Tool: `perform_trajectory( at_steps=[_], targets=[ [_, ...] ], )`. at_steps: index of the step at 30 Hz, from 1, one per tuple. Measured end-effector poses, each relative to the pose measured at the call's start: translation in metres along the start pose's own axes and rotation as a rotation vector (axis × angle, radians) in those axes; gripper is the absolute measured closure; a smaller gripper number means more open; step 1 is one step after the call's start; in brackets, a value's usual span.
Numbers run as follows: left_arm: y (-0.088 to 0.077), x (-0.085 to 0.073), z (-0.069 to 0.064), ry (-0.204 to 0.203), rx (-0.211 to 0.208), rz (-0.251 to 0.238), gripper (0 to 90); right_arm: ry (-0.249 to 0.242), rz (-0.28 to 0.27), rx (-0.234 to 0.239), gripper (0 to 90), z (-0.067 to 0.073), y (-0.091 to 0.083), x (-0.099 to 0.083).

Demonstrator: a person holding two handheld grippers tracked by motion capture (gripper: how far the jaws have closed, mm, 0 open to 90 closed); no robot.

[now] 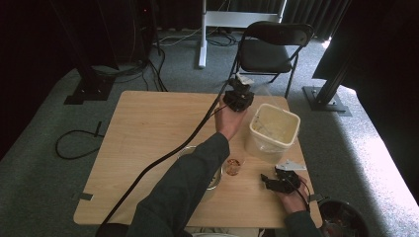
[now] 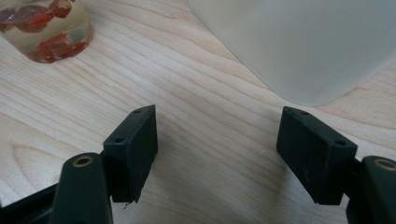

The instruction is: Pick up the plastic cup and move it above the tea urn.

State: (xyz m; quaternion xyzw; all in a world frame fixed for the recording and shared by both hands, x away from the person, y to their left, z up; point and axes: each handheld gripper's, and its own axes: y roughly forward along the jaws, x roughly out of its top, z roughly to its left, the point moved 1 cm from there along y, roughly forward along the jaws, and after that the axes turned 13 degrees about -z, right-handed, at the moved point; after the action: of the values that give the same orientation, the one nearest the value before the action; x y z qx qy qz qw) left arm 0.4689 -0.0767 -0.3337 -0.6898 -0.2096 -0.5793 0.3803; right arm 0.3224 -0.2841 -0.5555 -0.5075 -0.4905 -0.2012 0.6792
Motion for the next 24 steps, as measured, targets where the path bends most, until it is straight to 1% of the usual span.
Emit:
perform_trajectory(
  at_steps=[1,2,3,4,5,7,9,12,15,17,18,21,22,23,24],
  targets=[
    [0.0,0.0,0.0,-0.013,-0.036,-0.007,86.9,0.0,0.0,0.0,28.4,0.0,0.0,0.0],
    [0.0,0.001,0.0,-0.018,-0.071,-0.013,83.7,0.0,0.0,0.0,28.4,0.0,0.0,0.0],
    [-0.001,0.001,-0.001,-0.017,-0.11,-0.024,76.7,0.0,-0.001,0.001,28.4,0.0,0.0,0.0],
    [-0.001,0.001,-0.002,-0.018,-0.137,-0.031,73.0,0.0,-0.001,0.001,28.4,0.0,0.0,0.0],
    [-0.001,0.001,-0.003,-0.015,-0.162,-0.034,71.1,0.0,-0.001,0.001,28.4,0.0,0.0,0.0],
    [-0.001,0.001,-0.004,-0.009,-0.165,-0.034,69.5,0.001,-0.003,0.001,28.4,0.0,0.0,0.0],
    [-0.001,0.002,-0.004,-0.023,-0.176,-0.032,66.6,0.001,-0.003,0.001,28.4,0.0,0.0,0.0],
    [-0.002,0.003,-0.002,-0.024,-0.183,-0.024,63.5,0.001,-0.004,0.001,28.4,0.0,0.0,0.0],
    [-0.004,0.004,0.002,-0.002,-0.183,-0.016,60.4,0.001,-0.004,0.002,28.4,0.0,0.0,0.0],
    [-0.004,0.004,0.002,-0.002,-0.183,-0.016,59.2,0.001,-0.004,0.002,28.4,0.0,0.0,0.0],
    [-0.009,0.007,0.007,0.011,-0.186,-0.009,57.8,0.0,-0.005,0.002,28.4,0.0,0.0,0.0],
    [-0.012,0.007,0.01,0.013,-0.203,0.007,54.4,0.001,-0.004,0.002,28.4,0.0,0.0,0.0],
    [-0.015,0.008,0.011,0.022,-0.212,0.009,54.4,0.001,-0.004,0.002,28.4,0.0,0.0,0.0],
    [-0.022,0.008,0.012,0.047,-0.231,0.008,52.9,0.001,-0.004,0.002,28.4,0.0,0.0,-0.001],
    [-0.026,0.009,0.013,0.067,-0.233,0.008,51.9,0.001,-0.004,0.002,28.3,0.0,0.0,-0.001]
  ],
)
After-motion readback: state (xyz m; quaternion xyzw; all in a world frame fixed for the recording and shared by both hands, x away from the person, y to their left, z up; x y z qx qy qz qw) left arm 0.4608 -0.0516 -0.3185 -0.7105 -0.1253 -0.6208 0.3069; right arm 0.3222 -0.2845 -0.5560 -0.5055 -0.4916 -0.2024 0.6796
